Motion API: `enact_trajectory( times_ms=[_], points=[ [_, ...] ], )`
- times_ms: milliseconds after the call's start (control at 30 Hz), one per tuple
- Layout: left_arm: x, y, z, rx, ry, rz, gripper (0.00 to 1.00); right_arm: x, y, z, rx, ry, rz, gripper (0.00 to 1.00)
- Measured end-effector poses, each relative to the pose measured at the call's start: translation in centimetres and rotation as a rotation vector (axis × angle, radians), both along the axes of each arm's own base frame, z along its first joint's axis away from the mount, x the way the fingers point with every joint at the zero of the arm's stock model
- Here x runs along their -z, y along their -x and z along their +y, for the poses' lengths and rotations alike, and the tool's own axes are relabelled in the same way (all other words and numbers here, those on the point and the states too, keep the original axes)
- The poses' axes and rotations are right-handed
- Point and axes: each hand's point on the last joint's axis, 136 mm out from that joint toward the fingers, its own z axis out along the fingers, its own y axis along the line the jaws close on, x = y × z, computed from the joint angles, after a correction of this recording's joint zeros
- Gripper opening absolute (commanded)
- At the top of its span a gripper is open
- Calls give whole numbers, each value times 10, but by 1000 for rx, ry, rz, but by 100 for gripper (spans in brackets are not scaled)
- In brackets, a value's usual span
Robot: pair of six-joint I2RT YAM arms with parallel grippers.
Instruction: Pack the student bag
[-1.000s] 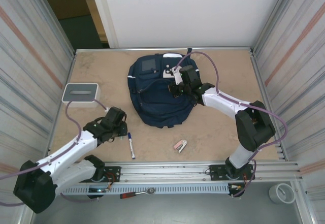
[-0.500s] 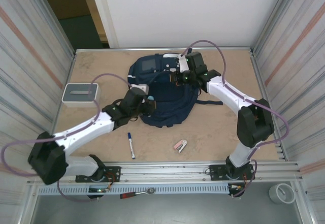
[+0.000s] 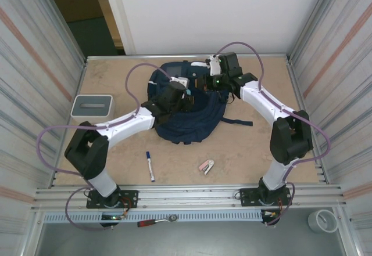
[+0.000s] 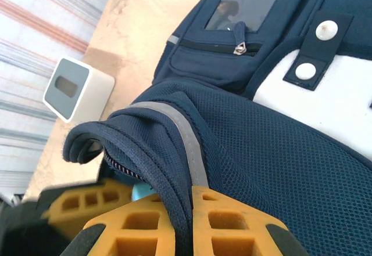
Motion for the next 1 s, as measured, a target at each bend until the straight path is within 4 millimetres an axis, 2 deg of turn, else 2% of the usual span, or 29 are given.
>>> enact_trajectory(
  times_ms=[33, 133, 233, 300, 467, 533, 600, 733, 800, 900, 1000],
  points=[
    [4, -5, 4, -9, -23, -3, 53, 0, 0, 0, 0, -6, 5, 0],
    [13, -9, 15, -12, -91, -2, 61, 0, 1, 1, -3, -11, 10, 0],
    [14, -5, 17, 4, -114, 1, 64, -1, 0, -1, -1, -14, 12, 0],
    [13, 5, 20, 16, -116, 4, 64, -1, -1, -3, 6, -16, 14, 0],
    [3, 54, 44, 31, -82, 20, 68, 0, -3, -6, 13, -17, 15, 0],
    [5, 79, 60, 12, -60, 44, 70, 2, -3, -6, 13, -17, 15, 0],
    [20, 103, 81, -30, -57, 101, 70, 6, -2, -6, 14, -17, 20, 0],
    [76, 156, 130, -150, -107, 285, 71, 11, -2, -7, 21, -22, 25, 0],
    [98, 184, 144, -179, -136, 364, 70, 11, -3, -7, 25, -29, 27, 0],
    [115, 213, 154, -205, -167, 448, 67, 10, -4, -6, 23, -36, 25, 0],
    [125, 224, 156, -226, -175, 507, 61, 11, -4, -4, 19, -45, 26, 0]
  ],
)
